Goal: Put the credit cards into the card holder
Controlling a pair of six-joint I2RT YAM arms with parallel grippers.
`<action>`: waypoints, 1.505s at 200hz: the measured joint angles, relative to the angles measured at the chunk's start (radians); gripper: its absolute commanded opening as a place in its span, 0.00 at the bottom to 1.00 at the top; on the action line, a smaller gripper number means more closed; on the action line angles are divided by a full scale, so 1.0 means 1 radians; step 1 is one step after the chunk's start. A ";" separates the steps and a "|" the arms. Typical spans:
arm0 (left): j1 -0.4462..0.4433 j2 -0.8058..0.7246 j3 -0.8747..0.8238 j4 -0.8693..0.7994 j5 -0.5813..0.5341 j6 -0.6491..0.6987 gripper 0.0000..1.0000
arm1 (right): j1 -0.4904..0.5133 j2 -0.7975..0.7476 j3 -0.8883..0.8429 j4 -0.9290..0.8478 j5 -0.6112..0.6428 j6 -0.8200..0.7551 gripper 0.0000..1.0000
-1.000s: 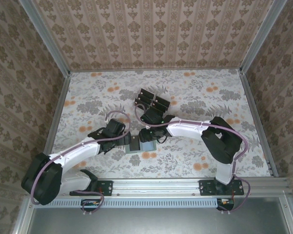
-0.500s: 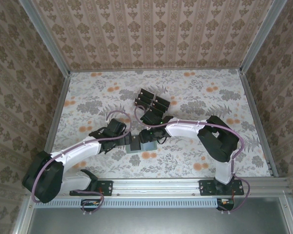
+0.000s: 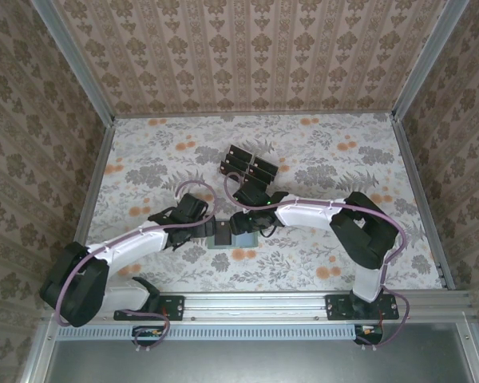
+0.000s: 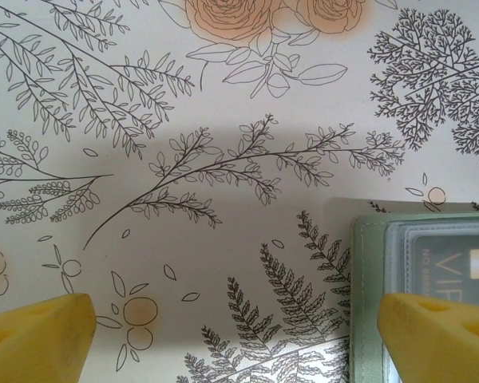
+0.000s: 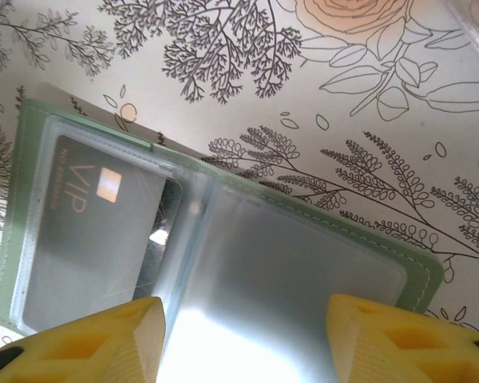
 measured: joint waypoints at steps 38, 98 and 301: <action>0.000 0.006 0.003 0.006 0.004 0.000 1.00 | 0.000 -0.028 0.000 0.000 0.000 -0.001 0.57; 0.000 0.013 0.005 0.006 0.008 0.000 1.00 | 0.000 -0.031 0.000 -0.005 0.000 -0.004 0.57; -0.046 -0.198 -0.117 0.077 0.045 0.000 1.00 | -0.004 0.050 -0.026 0.182 -0.155 0.210 0.57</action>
